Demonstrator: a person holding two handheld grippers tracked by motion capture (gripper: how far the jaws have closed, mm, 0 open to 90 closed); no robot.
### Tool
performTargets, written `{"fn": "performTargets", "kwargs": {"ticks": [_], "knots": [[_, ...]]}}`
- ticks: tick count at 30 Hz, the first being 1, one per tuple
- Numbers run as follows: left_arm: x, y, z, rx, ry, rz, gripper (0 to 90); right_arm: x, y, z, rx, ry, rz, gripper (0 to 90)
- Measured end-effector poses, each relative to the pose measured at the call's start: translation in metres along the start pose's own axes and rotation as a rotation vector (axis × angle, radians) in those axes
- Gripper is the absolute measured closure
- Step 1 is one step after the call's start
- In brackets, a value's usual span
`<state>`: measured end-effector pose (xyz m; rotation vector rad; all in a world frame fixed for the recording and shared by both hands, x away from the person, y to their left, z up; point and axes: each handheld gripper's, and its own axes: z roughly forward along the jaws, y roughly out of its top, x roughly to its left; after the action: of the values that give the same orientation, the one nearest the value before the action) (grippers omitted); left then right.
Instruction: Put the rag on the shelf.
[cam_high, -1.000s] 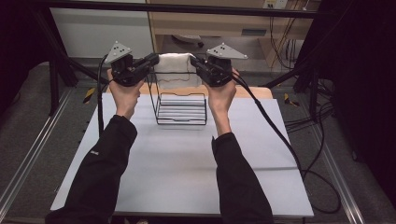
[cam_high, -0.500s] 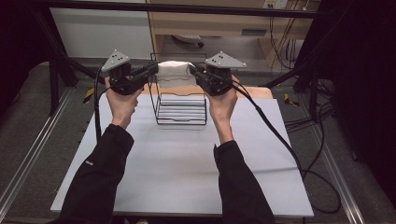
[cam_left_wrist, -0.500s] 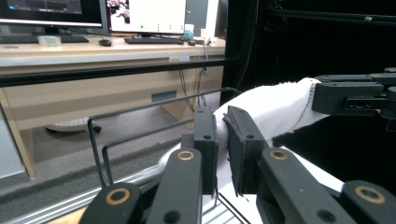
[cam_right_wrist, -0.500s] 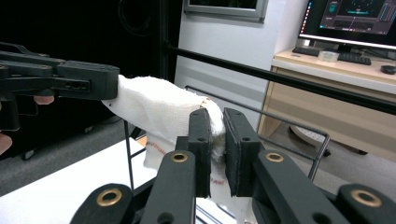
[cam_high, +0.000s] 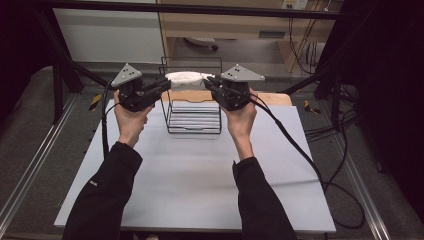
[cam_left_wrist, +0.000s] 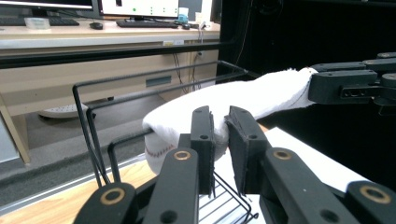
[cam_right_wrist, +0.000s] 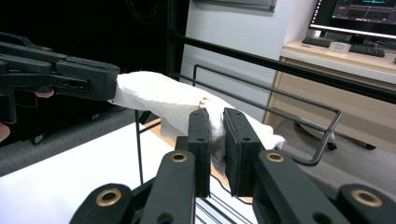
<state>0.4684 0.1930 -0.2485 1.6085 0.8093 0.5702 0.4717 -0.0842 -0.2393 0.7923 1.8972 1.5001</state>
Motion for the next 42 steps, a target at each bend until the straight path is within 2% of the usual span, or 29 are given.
{"fn": "performTargets", "kwargs": {"ticks": [4, 8, 13, 15, 18, 24, 33, 38, 40, 42], "knots": [[0.001, 0.003, -0.004, 0.02, -0.007, -0.016, 74.3, 0.001, -0.004, 0.0, 0.006, -0.002, -0.009, 81.8], [0.002, 0.014, -0.009, 0.016, 0.013, -0.015, 73.8, 0.002, -0.005, 0.001, 0.0, -0.004, -0.014, 81.9], [0.005, 0.028, -0.005, 0.015, 0.025, -0.028, 83.5, 0.003, -0.006, 0.001, 0.007, -0.006, -0.025, 81.9], [0.005, 0.03, -0.001, 0.03, 0.029, -0.032, 85.8, 0.004, -0.007, 0.002, 0.006, -0.008, -0.028, 81.9], [0.003, 0.027, 0.006, 0.06, 0.019, -0.039, 88.8, 0.004, -0.008, 0.002, 0.01, -0.006, -0.028, 81.9], [0.0, 0.016, 0.014, 0.102, 0.008, -0.025, 89.5, 0.002, -0.012, 0.001, 0.012, 0.002, -0.018, 81.5], [-0.001, 0.007, 0.017, 0.122, 0.0, -0.023, 89.5, 0.001, -0.012, -0.002, 0.016, 0.03, -0.017, 73.1], [-0.002, 0.003, 0.02, 0.132, -0.003, -0.021, 89.5, -0.001, -0.008, -0.006, 0.0, 0.05, 0.007, 68.3], [-0.002, 0.001, 0.022, 0.137, -0.005, -0.021, 89.6, -0.001, -0.008, -0.005, -0.003, 0.059, 0.011, 70.0], [-0.002, -0.001, 0.024, 0.143, -0.002, -0.018, 89.5, -0.001, -0.01, -0.002, 0.021, 0.065, 0.014, 75.6]]}}
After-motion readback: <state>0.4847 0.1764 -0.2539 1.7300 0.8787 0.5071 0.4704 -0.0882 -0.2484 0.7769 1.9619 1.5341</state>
